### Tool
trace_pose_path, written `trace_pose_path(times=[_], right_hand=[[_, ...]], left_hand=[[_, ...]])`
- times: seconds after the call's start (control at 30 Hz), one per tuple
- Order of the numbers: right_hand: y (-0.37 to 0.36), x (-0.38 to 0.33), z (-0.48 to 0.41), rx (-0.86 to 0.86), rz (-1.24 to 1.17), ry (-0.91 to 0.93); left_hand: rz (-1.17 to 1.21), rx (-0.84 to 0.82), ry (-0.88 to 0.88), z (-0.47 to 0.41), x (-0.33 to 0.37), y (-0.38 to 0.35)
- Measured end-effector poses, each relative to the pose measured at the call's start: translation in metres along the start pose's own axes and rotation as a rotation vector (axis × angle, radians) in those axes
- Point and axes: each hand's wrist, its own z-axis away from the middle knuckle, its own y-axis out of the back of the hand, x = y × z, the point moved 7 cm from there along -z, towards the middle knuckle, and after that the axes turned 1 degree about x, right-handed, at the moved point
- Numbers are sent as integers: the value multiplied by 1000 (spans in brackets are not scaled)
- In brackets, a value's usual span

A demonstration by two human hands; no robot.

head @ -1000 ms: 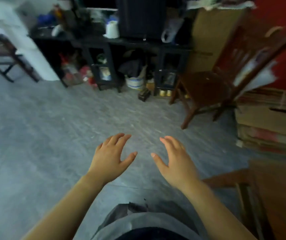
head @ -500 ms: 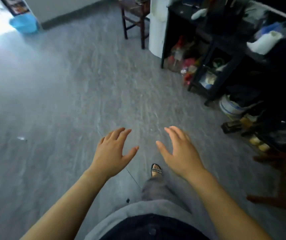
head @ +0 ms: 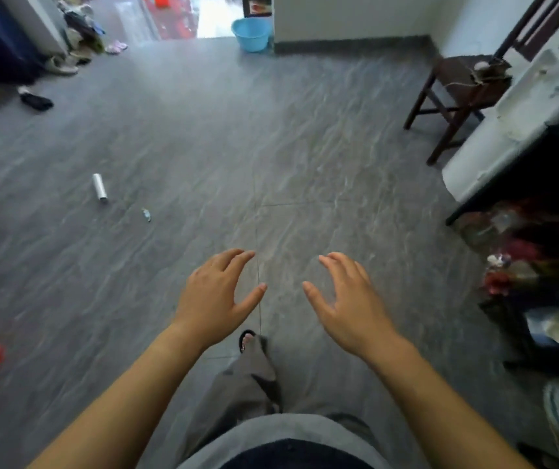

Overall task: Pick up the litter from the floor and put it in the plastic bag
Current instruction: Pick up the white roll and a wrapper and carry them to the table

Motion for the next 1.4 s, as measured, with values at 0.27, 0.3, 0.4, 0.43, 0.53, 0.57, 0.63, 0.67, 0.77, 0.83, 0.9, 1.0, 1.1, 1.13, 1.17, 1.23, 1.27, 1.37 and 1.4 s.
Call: trace_pose_path(times=[0.27, 0.3, 0.4, 0.43, 0.53, 0.57, 0.63, 0.67, 0.77, 0.83, 0.9, 1.0, 1.1, 1.13, 1.17, 1.23, 1.27, 1.37, 1.4], right_hand=[[-48, -99, -179, -89, 94, 170], [-55, -116, -201, -96, 92, 188], [-81, -178, -265, -144, 49, 274], [-90, -202, -286, -165, 40, 316], [-115, -267, -344, -193, 36, 419], [-123, -286, -361, -202, 32, 442], [-141, -319, -391, -230, 19, 478], [-152, -333, -406, -254, 20, 496], [-191, -365, -453, -344, 29, 512], [-216, -388, -490, -368, 34, 527], [-240, -414, -534, -394, 38, 538], [-271, -457, -605, -480, 26, 553], [-289, -507, -678, -517, 39, 564], [-293, -523, -698, -514, 38, 579], [-298, -540, -718, -512, 39, 589], [-310, -568, -751, -510, 46, 599], [-317, -579, -764, -510, 51, 602], [-341, -605, -793, -522, 71, 586], [-348, -611, -801, -515, 70, 566]], left_hand=[[55, 89, 235, -106, -146, 47], [46, 85, 247, -119, -166, 55], [27, 94, 307, -148, -228, 88], [21, 108, 336, -156, -251, 100], [14, 165, 445, -176, -317, 132], [22, 188, 482, -180, -337, 139], [40, 226, 544, -186, -372, 148], [49, 233, 574, -189, -389, 150], [71, 223, 659, -206, -442, 151], [79, 226, 711, -225, -485, 156], [85, 235, 742, -252, -530, 165], [86, 215, 791, -298, -593, 187], [102, 186, 840, -344, -651, 217], [104, 189, 844, -359, -669, 228], [100, 194, 841, -373, -686, 239], [89, 194, 827, -396, -719, 258], [85, 191, 822, -405, -734, 264], [87, 155, 783, -427, -780, 273], [100, 128, 760, -435, -795, 274]])
